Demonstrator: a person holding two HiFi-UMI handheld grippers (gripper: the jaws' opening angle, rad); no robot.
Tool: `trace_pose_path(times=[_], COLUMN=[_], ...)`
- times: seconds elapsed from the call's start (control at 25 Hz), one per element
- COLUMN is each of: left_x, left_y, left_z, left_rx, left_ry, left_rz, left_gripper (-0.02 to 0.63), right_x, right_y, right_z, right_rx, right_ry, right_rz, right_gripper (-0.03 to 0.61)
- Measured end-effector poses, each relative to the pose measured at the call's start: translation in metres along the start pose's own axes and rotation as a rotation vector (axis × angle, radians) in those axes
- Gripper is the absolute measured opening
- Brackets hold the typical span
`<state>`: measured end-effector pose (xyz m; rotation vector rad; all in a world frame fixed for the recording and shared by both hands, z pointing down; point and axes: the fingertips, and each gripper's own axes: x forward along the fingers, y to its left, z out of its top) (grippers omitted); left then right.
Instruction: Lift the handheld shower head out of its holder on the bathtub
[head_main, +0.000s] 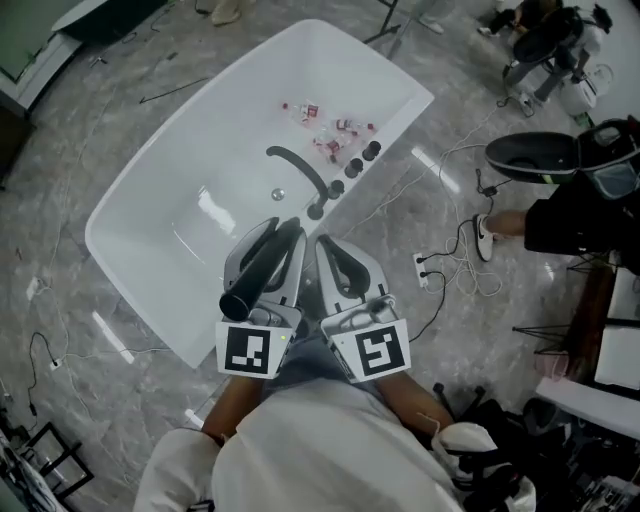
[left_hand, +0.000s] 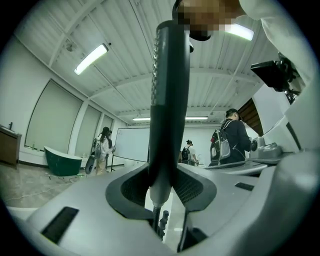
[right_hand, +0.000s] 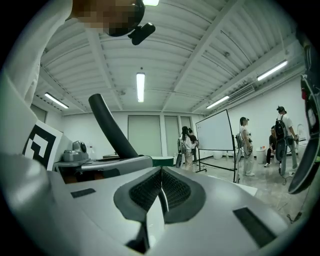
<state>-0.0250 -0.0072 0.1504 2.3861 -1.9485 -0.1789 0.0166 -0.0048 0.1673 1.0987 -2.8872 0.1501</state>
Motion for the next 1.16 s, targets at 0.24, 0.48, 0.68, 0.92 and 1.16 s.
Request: trace_pose_path(times=[0.24,0.48,0.68,0.92,1.16], left_x=[-0.020,-0.019,-0.011,-0.005,-0.011], left_y=[-0.002,0.010,0.010,0.007,0.001], left_z=[0.033,0.029,0.026,0.020,0.023], left_rx=[0.025,0.035,0.021,0.015,0.041], left_ry=[0.003,0.020,0.032,0.044,0.061], left_rz=[-0.023,-0.016,-0.015,-0.028,-0.034], left_gripper=[0.147,0.147,0.147,0.147,0.147], right_x=[-0.002,0.008,0.015,0.013,0.003], right_y=[0.016,0.014,0.006,-0.002,0.002], right_z=[0.035,0.034,0.045,0.047,0.052], right_rx=[-0.033,-0.028,-0.034,-0.037,-0.028], right_ry=[-0.070,-0.051,-0.065,-0.069,-0.063], right_rz=[-0.007,-0.018,-0.026,-0.044,-0.044], right_gripper=[0.017,0.016,0.016,0.017,0.016])
